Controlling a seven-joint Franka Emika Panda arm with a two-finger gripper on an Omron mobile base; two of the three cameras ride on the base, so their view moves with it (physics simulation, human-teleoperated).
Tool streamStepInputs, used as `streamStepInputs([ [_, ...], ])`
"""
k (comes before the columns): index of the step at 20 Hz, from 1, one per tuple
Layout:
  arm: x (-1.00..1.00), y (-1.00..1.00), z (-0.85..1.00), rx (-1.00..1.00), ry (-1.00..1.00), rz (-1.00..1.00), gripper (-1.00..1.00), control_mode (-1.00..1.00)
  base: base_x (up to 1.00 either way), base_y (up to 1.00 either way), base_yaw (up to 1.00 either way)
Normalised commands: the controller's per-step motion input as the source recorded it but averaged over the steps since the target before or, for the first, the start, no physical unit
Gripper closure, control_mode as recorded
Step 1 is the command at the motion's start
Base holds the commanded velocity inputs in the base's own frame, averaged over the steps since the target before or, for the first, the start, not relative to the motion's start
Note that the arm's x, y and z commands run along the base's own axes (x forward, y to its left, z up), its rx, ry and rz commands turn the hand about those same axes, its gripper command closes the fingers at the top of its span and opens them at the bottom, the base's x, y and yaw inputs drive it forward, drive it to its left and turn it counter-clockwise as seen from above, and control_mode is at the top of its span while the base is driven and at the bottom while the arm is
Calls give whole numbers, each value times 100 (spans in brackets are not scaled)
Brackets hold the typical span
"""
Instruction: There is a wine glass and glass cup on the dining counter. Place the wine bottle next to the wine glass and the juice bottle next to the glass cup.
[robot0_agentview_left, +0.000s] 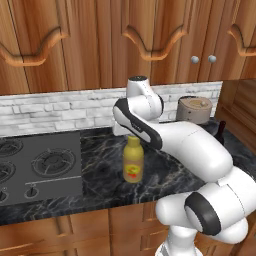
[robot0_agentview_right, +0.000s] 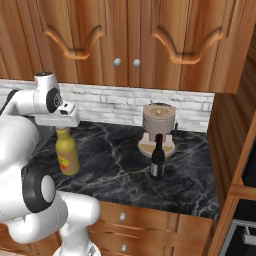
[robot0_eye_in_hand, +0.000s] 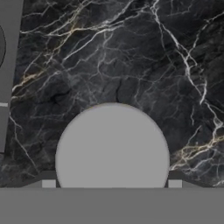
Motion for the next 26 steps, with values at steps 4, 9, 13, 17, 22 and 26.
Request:
streamStepInputs([
  [4,0,0,-8,-3,3,0,100,-100,0,0,0],
  [9,0,0,3,-1,1,0,100,-100,0,0,0],
  [13,-20,-5,49,0,-2,0,100,-100,0,0,0],
  [17,-31,-5,55,0,-3,0,100,-100,0,0,0],
  [22,-39,-13,48,1,-4,0,100,-100,0,0,0],
  [26,-38,-12,36,3,-4,-1,100,-100,0,0,0],
])
